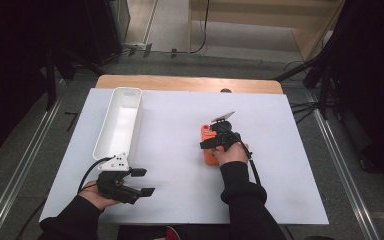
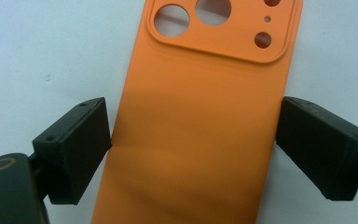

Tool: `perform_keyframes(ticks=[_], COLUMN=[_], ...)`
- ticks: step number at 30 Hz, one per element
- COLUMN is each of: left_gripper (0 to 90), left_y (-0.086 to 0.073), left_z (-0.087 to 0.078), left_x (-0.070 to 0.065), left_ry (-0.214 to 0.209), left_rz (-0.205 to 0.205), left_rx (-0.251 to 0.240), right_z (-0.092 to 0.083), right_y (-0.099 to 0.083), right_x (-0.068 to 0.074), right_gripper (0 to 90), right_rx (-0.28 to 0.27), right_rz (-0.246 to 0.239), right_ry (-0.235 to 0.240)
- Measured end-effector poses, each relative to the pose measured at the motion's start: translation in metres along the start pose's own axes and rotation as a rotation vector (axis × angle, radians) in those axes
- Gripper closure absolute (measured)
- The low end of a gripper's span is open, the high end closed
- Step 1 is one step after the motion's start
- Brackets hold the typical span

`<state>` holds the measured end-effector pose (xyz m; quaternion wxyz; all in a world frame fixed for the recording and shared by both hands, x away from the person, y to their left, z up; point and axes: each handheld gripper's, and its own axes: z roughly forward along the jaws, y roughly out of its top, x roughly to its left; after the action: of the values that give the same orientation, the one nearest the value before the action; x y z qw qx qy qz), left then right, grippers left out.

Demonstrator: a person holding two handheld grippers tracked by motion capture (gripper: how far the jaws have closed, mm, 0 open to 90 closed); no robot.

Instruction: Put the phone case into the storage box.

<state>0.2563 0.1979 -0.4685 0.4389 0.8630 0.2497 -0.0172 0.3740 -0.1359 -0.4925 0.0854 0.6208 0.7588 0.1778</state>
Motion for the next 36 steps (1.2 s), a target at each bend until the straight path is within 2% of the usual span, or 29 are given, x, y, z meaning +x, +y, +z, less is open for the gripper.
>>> perform_keyframes(ticks=[4,14,17,18,36], left_gripper=[24.9,24.9,24.9,24.9,24.9], left_y=[0.0,0.0,0.0001,0.0001,0.0001], left_z=[0.0,0.0,0.0001,-0.0001,0.0001], left_x=[-0.0002,-0.0004,0.0,0.0,-0.0001], left_ry=[0.002,-0.001,0.001,0.0,0.003], left_rz=[0.001,-0.001,-0.002,0.0,-0.002], left_rx=[0.002,0.0,0.004,0.005,0.006], right_z=[0.0027,0.0042,0.0054,0.0059,0.0048], right_y=[0.0003,0.0005,0.0017,0.002,0.0024], right_x=[0.0012,0.0042,0.0067,0.0089,0.0067], right_gripper=[7.9,7.7,7.6,7.6,9.8], right_rx=[0.026,0.034,0.045,0.055,0.061], right_rz=[0.001,-0.008,-0.02,-0.025,-0.032], right_ry=[-0.008,-0.03,-0.048,-0.068,-0.056])
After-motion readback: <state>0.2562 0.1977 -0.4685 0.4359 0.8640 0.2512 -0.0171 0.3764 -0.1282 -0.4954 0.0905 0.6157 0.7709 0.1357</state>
